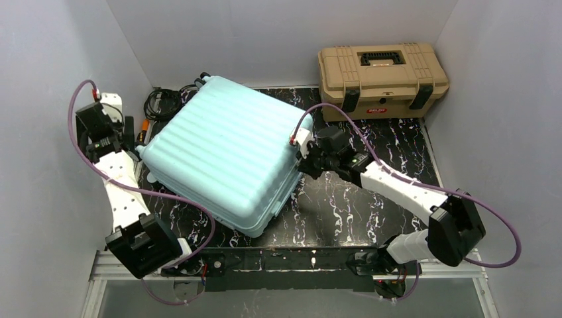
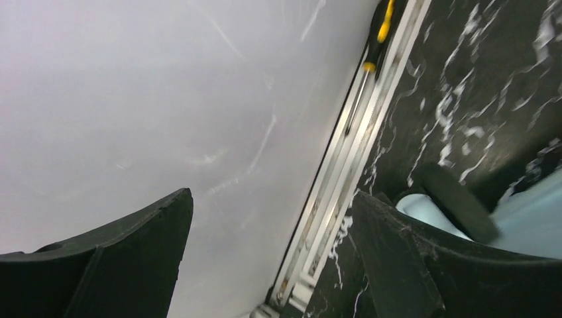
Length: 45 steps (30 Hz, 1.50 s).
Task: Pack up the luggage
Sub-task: Zip the luggage at the center of the board.
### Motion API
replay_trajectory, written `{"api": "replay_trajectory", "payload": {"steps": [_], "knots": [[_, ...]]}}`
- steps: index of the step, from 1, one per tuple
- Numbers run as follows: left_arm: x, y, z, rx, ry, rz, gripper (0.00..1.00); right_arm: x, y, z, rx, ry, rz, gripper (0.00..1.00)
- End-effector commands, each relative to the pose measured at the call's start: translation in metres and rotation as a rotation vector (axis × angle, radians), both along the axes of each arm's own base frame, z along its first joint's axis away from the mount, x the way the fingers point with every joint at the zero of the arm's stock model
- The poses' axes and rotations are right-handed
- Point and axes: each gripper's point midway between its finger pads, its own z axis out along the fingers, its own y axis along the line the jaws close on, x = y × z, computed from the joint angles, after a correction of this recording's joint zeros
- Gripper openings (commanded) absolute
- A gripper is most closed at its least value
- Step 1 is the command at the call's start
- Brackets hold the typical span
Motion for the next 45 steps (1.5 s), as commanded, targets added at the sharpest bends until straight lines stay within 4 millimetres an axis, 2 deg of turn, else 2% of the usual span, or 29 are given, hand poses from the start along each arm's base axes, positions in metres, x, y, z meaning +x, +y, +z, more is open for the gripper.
{"api": "replay_trajectory", "payload": {"steps": [1, 4, 6, 7, 8, 9, 12, 16, 19, 23, 24, 26, 28, 32, 37, 39, 45], "knots": [[0.015, -0.028, 0.079, -0.023, -0.182, -0.140, 0.88, -0.034, 0.031, 0.047, 0.189, -0.027, 0.153, 0.01], [0.030, -0.071, 0.123, -0.041, -0.269, -0.316, 0.88, -0.020, 0.022, 0.040, 0.146, -0.089, 0.090, 0.01], [0.043, -0.108, 0.144, 0.009, -0.280, -0.428, 0.88, -0.008, 0.014, 0.043, 0.129, -0.140, 0.041, 0.01], [0.052, -0.133, 0.150, 0.028, -0.276, -0.500, 0.89, -0.003, 0.011, 0.044, 0.122, -0.154, 0.020, 0.01], [0.059, -0.154, 0.154, 0.042, -0.270, -0.548, 0.89, -0.001, 0.003, 0.057, 0.139, -0.187, 0.000, 0.01], [0.070, -0.175, 0.154, 0.031, -0.264, -0.597, 0.90, 0.005, 0.001, 0.042, 0.110, -0.161, -0.013, 0.01], [0.105, -0.231, 0.159, -0.055, -0.286, -0.682, 0.89, 0.013, -0.009, 0.029, 0.070, -0.175, -0.016, 0.01], [0.157, -0.277, 0.163, -0.211, -0.379, -0.679, 0.87, 0.014, -0.019, 0.008, 0.036, -0.173, 0.016, 0.01], [0.198, -0.309, 0.166, -0.237, -0.475, -0.680, 0.86, 0.015, -0.022, 0.003, 0.067, -0.158, 0.037, 0.01], [0.241, -0.357, 0.153, -0.067, -0.495, -0.732, 0.89, 0.013, -0.026, 0.000, 0.098, -0.130, 0.067, 0.01], [0.254, -0.367, 0.142, -0.017, -0.476, -0.733, 0.91, 0.013, -0.027, 0.000, 0.104, -0.130, 0.070, 0.01], [0.273, -0.385, 0.131, 0.078, -0.458, -0.739, 0.93, 0.014, -0.030, 0.002, 0.112, -0.126, 0.077, 0.01], [0.289, -0.399, 0.124, 0.150, -0.449, -0.734, 0.94, 0.016, -0.032, 0.002, 0.114, -0.124, 0.073, 0.01], [0.307, -0.431, 0.111, 0.241, -0.448, -0.769, 0.96, 0.022, -0.037, -0.003, 0.109, -0.119, 0.045, 0.01], [0.311, -0.471, 0.071, 0.328, -0.356, -0.892, 0.97, 0.031, -0.041, -0.006, 0.106, -0.113, 0.007, 0.01], [0.306, -0.483, 0.048, 0.332, -0.276, -0.954, 0.97, 0.037, -0.043, -0.004, 0.110, -0.120, -0.019, 0.01], [0.283, -0.506, -0.003, 0.324, -0.116, -1.161, 0.98, 0.054, -0.058, 0.001, 0.138, -0.127, -0.115, 0.01]]}}
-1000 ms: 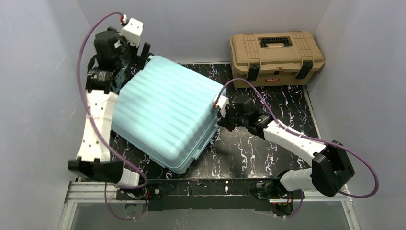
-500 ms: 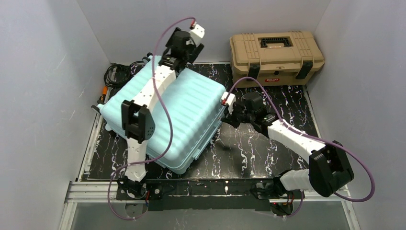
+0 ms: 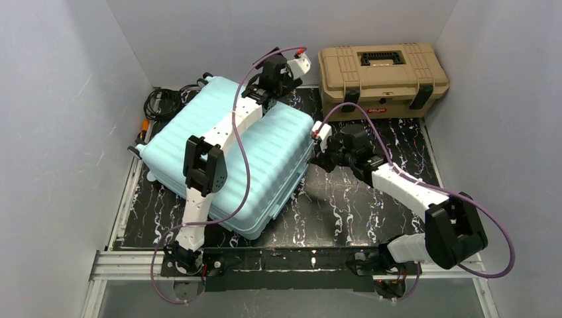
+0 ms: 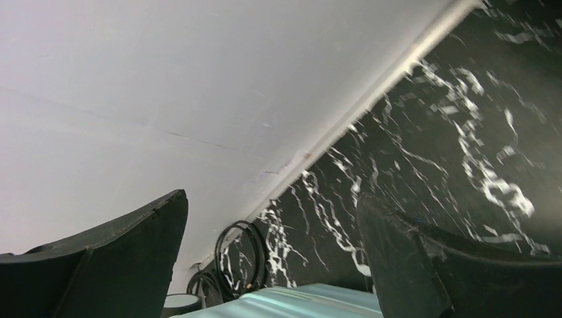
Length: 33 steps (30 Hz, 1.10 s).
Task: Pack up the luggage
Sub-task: Zip the luggage at the center of the board.
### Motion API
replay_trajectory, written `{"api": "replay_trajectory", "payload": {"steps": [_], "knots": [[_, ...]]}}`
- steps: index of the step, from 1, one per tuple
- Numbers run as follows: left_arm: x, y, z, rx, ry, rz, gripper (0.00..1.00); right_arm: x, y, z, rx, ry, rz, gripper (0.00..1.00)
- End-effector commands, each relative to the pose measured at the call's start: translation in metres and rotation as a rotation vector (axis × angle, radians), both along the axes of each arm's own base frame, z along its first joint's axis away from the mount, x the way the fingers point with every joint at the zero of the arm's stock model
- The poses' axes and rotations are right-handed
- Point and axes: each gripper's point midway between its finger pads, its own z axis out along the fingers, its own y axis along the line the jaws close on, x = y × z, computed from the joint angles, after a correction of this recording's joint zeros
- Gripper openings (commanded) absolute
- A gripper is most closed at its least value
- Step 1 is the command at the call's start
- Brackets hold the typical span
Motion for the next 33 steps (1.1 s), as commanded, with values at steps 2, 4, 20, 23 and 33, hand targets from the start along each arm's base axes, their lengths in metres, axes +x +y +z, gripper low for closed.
{"api": "replay_trajectory", "payload": {"steps": [2, 4, 20, 23, 33], "knots": [[-0.026, -0.023, -0.048, 0.110, 0.170, -0.173, 0.97, 0.038, -0.027, 0.016, 0.039, -0.058, -0.175, 0.01], [-0.034, -0.027, -0.059, 0.126, 0.209, -0.200, 0.95, 0.043, -0.032, 0.019, 0.060, -0.050, -0.202, 0.01], [-0.118, -0.053, -0.096, 0.020, 0.440, -0.507, 0.82, 0.123, -0.080, 0.036, 0.064, -0.121, -0.536, 0.01], [-0.125, -0.053, -0.102, 0.017, 0.462, -0.516, 0.81, 0.133, -0.070, 0.039, 0.066, -0.154, -0.479, 0.01], [-0.105, -0.045, -0.060, -0.084, 0.343, -0.371, 0.82, 0.150, -0.002, 0.020, 0.133, -0.073, -0.105, 0.01]]}}
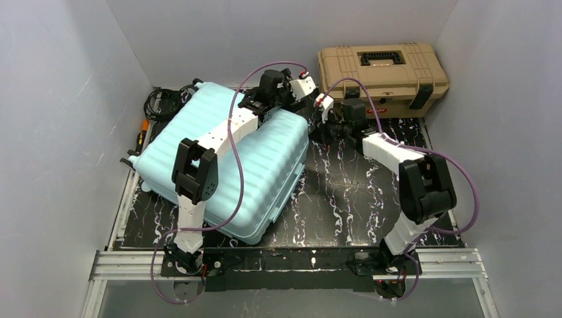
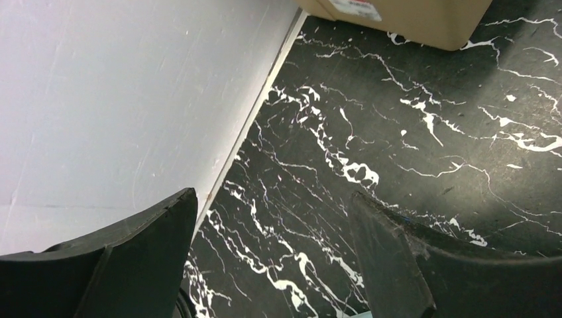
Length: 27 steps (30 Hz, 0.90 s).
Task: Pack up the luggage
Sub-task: Zip the luggage at the center of the board.
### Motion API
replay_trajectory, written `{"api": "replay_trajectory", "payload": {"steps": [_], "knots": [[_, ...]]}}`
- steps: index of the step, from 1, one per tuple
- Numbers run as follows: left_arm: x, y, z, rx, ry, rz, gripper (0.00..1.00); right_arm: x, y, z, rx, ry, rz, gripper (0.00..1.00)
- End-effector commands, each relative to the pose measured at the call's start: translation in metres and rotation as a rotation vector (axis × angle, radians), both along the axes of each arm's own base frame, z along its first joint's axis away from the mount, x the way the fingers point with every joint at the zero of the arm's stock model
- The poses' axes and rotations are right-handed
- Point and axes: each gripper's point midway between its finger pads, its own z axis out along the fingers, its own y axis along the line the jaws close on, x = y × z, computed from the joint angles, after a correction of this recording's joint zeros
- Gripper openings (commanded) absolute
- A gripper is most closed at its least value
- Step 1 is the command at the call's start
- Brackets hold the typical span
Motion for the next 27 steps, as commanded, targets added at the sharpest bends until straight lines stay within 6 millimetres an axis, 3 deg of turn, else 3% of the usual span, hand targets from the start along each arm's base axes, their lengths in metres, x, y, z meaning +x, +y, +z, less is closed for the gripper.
{"api": "replay_trajectory", "payload": {"steps": [1, 5, 8, 9, 13, 16, 18, 21, 25, 27], "knots": [[-0.039, 0.018, 0.011, 0.000, 0.117, 0.074, 0.83, 0.055, -0.001, 0.018, 0.009, -0.173, -0.010, 0.01], [-0.022, 0.039, 0.070, -0.067, -0.040, 0.226, 0.98, 0.058, -0.004, 0.021, 0.016, -0.198, -0.045, 0.01], [-0.011, 0.076, 0.126, -0.102, -0.145, 0.403, 0.98, 0.060, -0.014, 0.022, -0.004, -0.236, -0.107, 0.01], [-0.009, 0.097, 0.146, -0.110, -0.178, 0.483, 0.98, 0.061, -0.018, 0.021, -0.014, -0.242, -0.125, 0.01], [-0.030, 0.173, 0.210, -0.154, -0.236, 0.684, 0.98, 0.063, -0.031, 0.016, -0.052, -0.257, -0.181, 0.01], [-0.068, 0.233, 0.231, -0.157, -0.226, 0.784, 0.98, 0.069, -0.039, 0.014, -0.062, -0.256, -0.218, 0.01], [-0.101, 0.267, 0.228, -0.121, -0.192, 0.824, 0.98, 0.075, -0.046, 0.015, -0.070, -0.259, -0.249, 0.01], [-0.161, 0.309, 0.203, -0.046, -0.078, 0.867, 0.97, 0.081, -0.052, 0.017, -0.071, -0.269, -0.274, 0.01], [-0.255, 0.351, 0.147, 0.057, 0.086, 0.918, 0.90, 0.085, -0.056, 0.022, -0.061, -0.278, -0.283, 0.01], [-0.289, 0.365, 0.123, 0.097, 0.139, 0.944, 0.87, 0.086, -0.056, 0.025, -0.056, -0.284, -0.283, 0.01]]}}
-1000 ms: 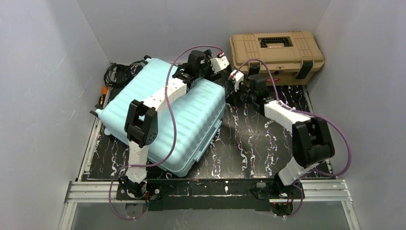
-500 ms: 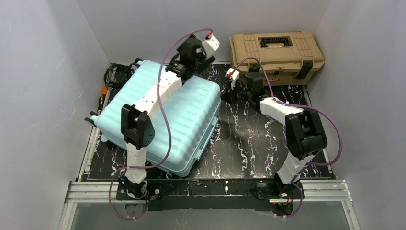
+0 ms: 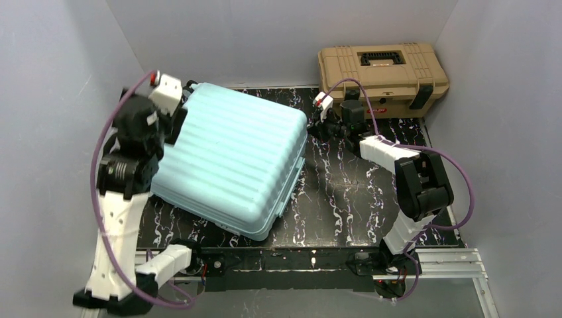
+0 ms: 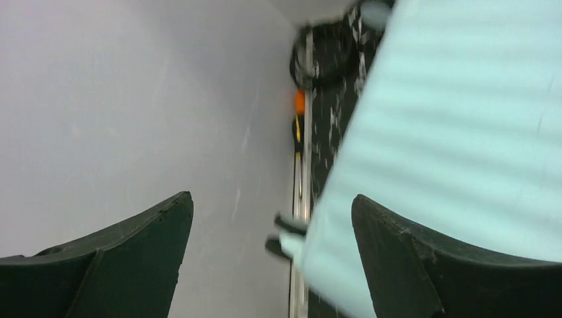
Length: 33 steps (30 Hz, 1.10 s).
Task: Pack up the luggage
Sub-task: Zip the luggage at the center of the board.
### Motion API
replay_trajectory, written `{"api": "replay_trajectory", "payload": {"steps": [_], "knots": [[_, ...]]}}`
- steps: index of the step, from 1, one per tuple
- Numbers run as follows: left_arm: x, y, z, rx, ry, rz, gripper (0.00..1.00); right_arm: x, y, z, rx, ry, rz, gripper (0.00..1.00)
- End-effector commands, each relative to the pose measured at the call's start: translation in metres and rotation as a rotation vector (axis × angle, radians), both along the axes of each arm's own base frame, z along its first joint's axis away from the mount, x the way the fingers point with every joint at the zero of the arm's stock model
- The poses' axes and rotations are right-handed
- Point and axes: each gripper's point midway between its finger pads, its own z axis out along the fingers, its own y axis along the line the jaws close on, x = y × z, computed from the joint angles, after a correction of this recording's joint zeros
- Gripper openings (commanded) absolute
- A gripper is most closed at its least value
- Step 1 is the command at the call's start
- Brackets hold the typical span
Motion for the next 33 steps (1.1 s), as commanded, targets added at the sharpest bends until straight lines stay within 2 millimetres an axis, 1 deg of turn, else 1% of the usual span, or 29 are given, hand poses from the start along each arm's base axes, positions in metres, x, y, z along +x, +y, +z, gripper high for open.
{"api": "replay_trajectory", "payload": {"steps": [1, 3, 4, 5, 8, 10, 13, 15, 17, 18, 19, 21, 22, 25, 27, 30, 33], "knots": [[-0.075, 0.023, -0.105, 0.042, 0.382, 0.038, 0.84, 0.058, -0.063, 0.023, -0.056, -0.149, -0.274, 0.01], [-0.101, 0.033, -0.128, 0.023, 0.442, 0.076, 0.76, 0.058, -0.063, 0.026, -0.050, -0.154, -0.271, 0.01], [-0.110, 0.035, -0.137, 0.017, 0.463, 0.081, 0.72, 0.058, -0.062, 0.028, -0.047, -0.157, -0.269, 0.01], [-0.118, 0.037, -0.147, 0.013, 0.485, 0.091, 0.68, 0.058, -0.062, 0.028, -0.045, -0.158, -0.269, 0.01], [-0.133, 0.042, -0.172, 0.014, 0.543, 0.113, 0.50, 0.059, -0.061, 0.030, -0.042, -0.161, -0.264, 0.01], [-0.139, 0.046, -0.184, 0.013, 0.574, 0.133, 0.36, 0.060, -0.061, 0.030, -0.043, -0.159, -0.265, 0.01], [-0.146, 0.052, -0.205, -0.011, 0.622, 0.162, 0.20, 0.059, -0.059, 0.030, -0.045, -0.166, -0.250, 0.01], [-0.149, 0.057, -0.216, -0.030, 0.636, 0.185, 0.12, 0.053, -0.056, 0.032, -0.042, -0.178, -0.216, 0.01], [-0.147, 0.065, -0.224, -0.029, 0.629, 0.209, 0.03, 0.047, -0.056, 0.034, -0.049, -0.196, -0.198, 0.01], [-0.147, 0.068, -0.227, -0.033, 0.628, 0.216, 0.00, 0.044, -0.057, 0.036, -0.051, -0.202, -0.194, 0.01], [-0.147, 0.072, -0.230, -0.045, 0.626, 0.228, 0.00, 0.042, -0.058, 0.037, -0.055, -0.210, -0.191, 0.01], [-0.141, 0.078, -0.235, -0.078, 0.618, 0.250, 0.00, 0.037, -0.058, 0.039, -0.066, -0.225, -0.172, 0.01], [-0.135, 0.083, -0.237, -0.089, 0.602, 0.267, 0.00, 0.034, -0.057, 0.040, -0.067, -0.230, -0.158, 0.01], [-0.108, 0.103, -0.244, -0.109, 0.530, 0.330, 0.00, 0.019, -0.053, 0.046, -0.070, -0.244, -0.094, 0.01], [-0.089, 0.114, -0.251, -0.138, 0.493, 0.363, 0.00, 0.002, -0.051, 0.049, -0.079, -0.262, -0.038, 0.01], [-0.062, 0.123, -0.258, -0.184, 0.468, 0.390, 0.00, -0.024, -0.051, 0.058, -0.094, -0.306, 0.033, 0.01], [-0.034, 0.125, -0.252, -0.238, 0.432, 0.383, 0.00, -0.050, -0.053, 0.067, -0.115, -0.328, 0.094, 0.01]]}}
